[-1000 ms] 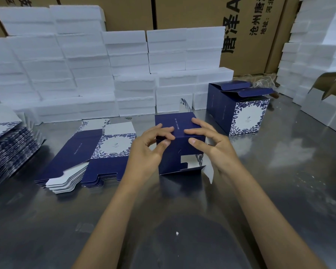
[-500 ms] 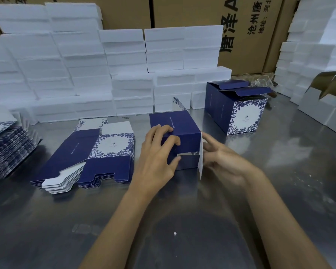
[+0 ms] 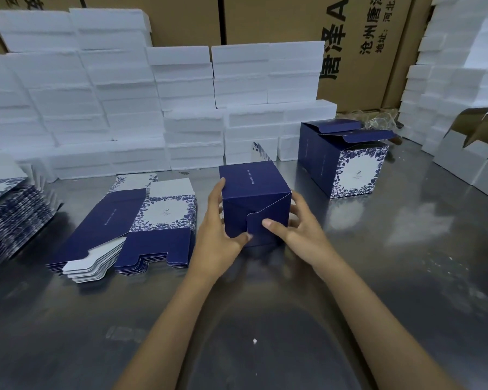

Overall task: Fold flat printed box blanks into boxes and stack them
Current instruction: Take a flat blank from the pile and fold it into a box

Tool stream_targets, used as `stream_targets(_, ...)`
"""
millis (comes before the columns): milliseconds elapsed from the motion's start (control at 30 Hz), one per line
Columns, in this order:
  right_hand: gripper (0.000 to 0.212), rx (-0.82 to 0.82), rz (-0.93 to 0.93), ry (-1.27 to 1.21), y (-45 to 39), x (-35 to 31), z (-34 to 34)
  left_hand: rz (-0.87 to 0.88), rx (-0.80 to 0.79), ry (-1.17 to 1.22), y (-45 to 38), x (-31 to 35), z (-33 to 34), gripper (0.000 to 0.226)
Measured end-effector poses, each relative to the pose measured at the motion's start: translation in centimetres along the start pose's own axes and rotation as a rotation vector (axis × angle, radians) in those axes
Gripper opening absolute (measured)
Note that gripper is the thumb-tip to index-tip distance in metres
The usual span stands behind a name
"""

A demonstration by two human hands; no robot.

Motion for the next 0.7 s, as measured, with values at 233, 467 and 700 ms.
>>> stream_targets(233, 0.053, 0.165, -0.106, 0.058, 0.2, -0.2, 0.0, -0.015, -0.077, -0.033, 0.1, -0.3, 1.0, 0.116)
stream_targets(467, 0.048, 0.229, -0.138, 0.176, 0.4, -0.8, -0.3, -0.022, -0.077, -0.067, 0.3, -0.2, 1.4, 0.116)
stream_targets(700, 0.049, 0.238, -0.145, 0.247, 0.4, -1.1, -0.6, -0.028, -0.077, -0.041, 0.3, 0.0, 1.5, 0.116)
Point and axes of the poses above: each hand's wrist, its own y-axis away from the middle knuckle, its own z-axis out of the palm, x = y × z, the point moved 7 cm from there along -y, towards the middle knuckle, and after that the axes turned 6 degrees about -z, right-handed, at the moved point
